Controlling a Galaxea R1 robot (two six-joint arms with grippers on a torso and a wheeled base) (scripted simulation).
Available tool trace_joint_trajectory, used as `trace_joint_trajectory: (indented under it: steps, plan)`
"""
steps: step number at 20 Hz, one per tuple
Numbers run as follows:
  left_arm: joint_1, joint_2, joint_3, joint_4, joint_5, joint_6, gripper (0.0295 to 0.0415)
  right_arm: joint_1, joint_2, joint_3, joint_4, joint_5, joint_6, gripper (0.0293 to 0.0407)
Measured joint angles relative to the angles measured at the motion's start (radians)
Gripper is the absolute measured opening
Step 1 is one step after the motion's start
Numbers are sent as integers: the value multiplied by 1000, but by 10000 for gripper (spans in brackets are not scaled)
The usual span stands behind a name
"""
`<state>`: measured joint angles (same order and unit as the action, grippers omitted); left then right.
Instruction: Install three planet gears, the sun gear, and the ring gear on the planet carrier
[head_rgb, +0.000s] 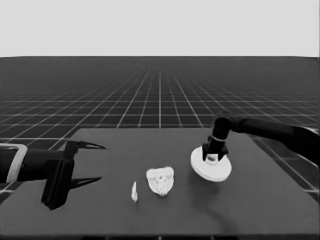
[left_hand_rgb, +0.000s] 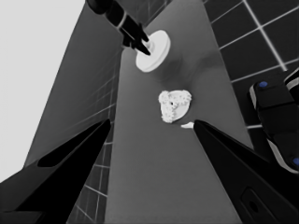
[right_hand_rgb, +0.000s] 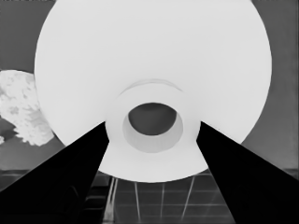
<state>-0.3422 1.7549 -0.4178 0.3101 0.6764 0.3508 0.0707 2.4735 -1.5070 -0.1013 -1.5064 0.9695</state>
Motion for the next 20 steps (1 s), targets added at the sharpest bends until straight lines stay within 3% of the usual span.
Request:
trace_joint_trajectory:
  steps: [2, 4, 7, 12, 15, 20]
  plan:
    - [0, 0, 0, 0, 0, 0, 385, 2, 0, 0, 2, -1, 0, 348]
    - [0, 0, 0, 0, 0, 0, 385, -26, 288, 41, -43, -27, 366, 348]
    - [0, 0, 0, 0, 0, 0, 385, -39, 525, -122, -55, -32, 402, 348]
    - [0, 0, 0, 0, 0, 0, 385, -42, 578, -186, -57, -32, 392, 348]
    - [0, 0, 0, 0, 0, 0, 385, -119, 591, -230, -131, -10, 367, 348]
    - [0, 0, 0, 0, 0, 0, 385, -137, 595, -243, -148, -4, 359, 348]
